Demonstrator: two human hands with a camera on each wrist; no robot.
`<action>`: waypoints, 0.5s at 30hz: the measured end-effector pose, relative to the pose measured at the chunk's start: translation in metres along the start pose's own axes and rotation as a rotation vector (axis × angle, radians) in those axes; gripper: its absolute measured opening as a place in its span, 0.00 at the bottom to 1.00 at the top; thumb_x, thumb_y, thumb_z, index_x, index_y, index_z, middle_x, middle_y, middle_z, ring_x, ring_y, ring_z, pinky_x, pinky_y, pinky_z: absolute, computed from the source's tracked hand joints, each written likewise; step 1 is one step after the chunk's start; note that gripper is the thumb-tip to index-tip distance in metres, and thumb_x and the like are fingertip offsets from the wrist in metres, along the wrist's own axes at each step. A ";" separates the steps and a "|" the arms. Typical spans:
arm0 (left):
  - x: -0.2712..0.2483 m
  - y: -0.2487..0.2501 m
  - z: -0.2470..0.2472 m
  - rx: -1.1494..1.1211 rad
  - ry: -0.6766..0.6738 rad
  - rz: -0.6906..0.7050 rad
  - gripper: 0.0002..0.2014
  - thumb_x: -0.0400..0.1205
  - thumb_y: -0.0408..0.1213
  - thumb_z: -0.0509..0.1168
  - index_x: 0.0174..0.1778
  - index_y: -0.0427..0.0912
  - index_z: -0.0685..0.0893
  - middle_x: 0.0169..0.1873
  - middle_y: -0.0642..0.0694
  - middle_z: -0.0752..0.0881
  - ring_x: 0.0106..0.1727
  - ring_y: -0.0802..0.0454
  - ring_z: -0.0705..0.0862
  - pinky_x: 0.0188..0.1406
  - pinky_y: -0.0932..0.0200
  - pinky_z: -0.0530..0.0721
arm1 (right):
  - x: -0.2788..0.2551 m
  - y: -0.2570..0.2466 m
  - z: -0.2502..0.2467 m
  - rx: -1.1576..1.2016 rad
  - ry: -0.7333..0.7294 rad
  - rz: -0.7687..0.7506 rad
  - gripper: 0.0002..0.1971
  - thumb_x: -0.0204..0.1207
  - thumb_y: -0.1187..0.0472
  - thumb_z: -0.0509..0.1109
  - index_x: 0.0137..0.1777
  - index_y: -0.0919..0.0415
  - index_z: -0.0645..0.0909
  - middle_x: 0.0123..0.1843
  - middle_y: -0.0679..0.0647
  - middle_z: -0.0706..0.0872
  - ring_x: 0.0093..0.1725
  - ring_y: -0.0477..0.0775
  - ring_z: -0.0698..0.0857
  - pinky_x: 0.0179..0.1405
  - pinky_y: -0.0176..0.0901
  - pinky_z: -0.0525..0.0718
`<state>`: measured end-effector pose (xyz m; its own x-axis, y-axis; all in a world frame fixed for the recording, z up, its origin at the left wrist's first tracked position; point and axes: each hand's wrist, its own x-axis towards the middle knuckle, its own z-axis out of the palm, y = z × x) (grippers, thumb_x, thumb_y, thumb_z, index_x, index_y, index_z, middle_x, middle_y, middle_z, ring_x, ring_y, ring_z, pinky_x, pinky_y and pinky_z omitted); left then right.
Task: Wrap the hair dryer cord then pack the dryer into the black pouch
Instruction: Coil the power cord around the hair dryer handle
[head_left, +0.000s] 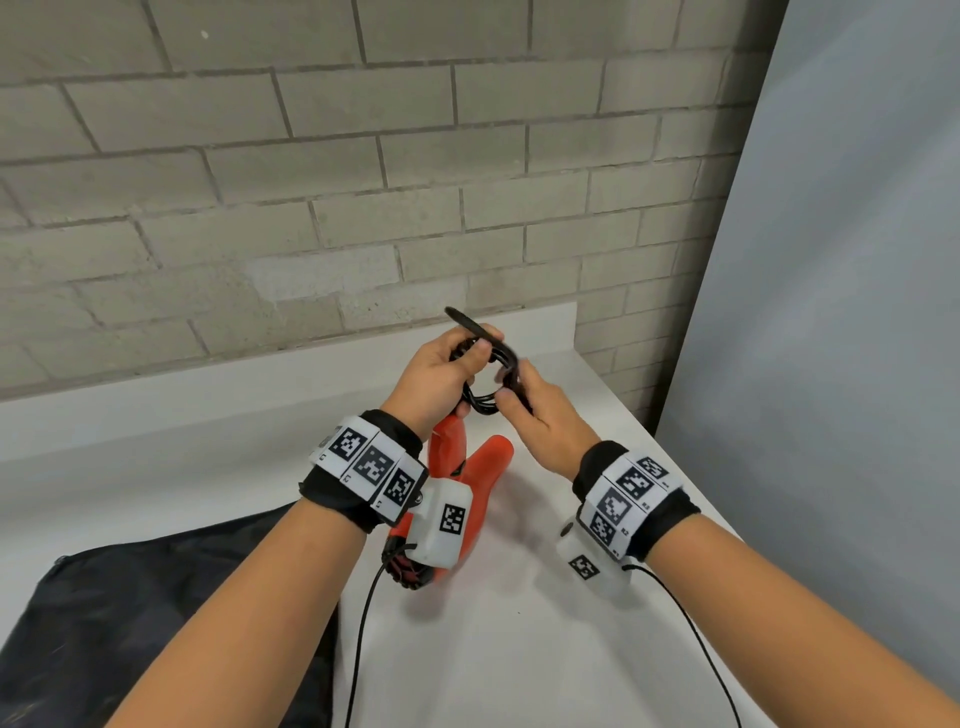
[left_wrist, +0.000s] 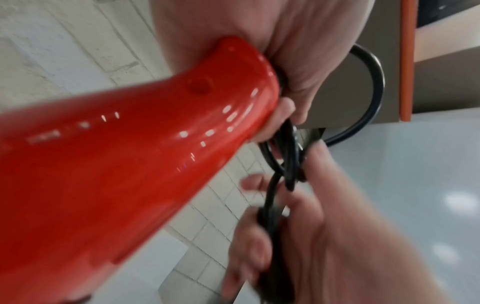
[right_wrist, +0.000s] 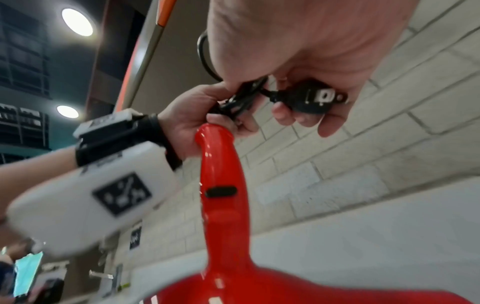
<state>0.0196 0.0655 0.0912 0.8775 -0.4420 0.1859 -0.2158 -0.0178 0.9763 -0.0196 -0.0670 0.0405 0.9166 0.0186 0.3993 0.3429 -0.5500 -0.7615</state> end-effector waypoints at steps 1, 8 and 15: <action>0.000 0.000 -0.001 -0.018 -0.001 0.005 0.09 0.83 0.35 0.57 0.50 0.50 0.82 0.39 0.41 0.81 0.21 0.57 0.67 0.10 0.68 0.68 | -0.004 0.010 -0.001 -0.056 -0.049 0.032 0.11 0.80 0.52 0.52 0.51 0.57 0.71 0.32 0.49 0.76 0.30 0.47 0.74 0.33 0.35 0.72; 0.002 0.002 -0.006 -0.014 0.024 -0.015 0.13 0.84 0.35 0.55 0.40 0.51 0.83 0.36 0.51 0.76 0.26 0.57 0.69 0.09 0.71 0.66 | -0.027 0.077 -0.019 -0.351 -0.396 0.609 0.09 0.81 0.66 0.52 0.47 0.58 0.74 0.42 0.55 0.78 0.33 0.52 0.76 0.33 0.40 0.76; 0.000 0.001 0.000 0.031 0.026 0.029 0.10 0.83 0.37 0.59 0.38 0.50 0.82 0.34 0.51 0.74 0.29 0.57 0.70 0.10 0.69 0.67 | -0.013 0.041 -0.020 -0.129 -0.349 0.374 0.11 0.78 0.65 0.60 0.54 0.50 0.76 0.48 0.55 0.83 0.47 0.53 0.81 0.54 0.43 0.79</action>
<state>0.0195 0.0660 0.0922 0.8815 -0.4190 0.2176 -0.2544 -0.0333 0.9665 -0.0217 -0.1065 0.0141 0.9930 0.0662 -0.0982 -0.0287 -0.6704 -0.7414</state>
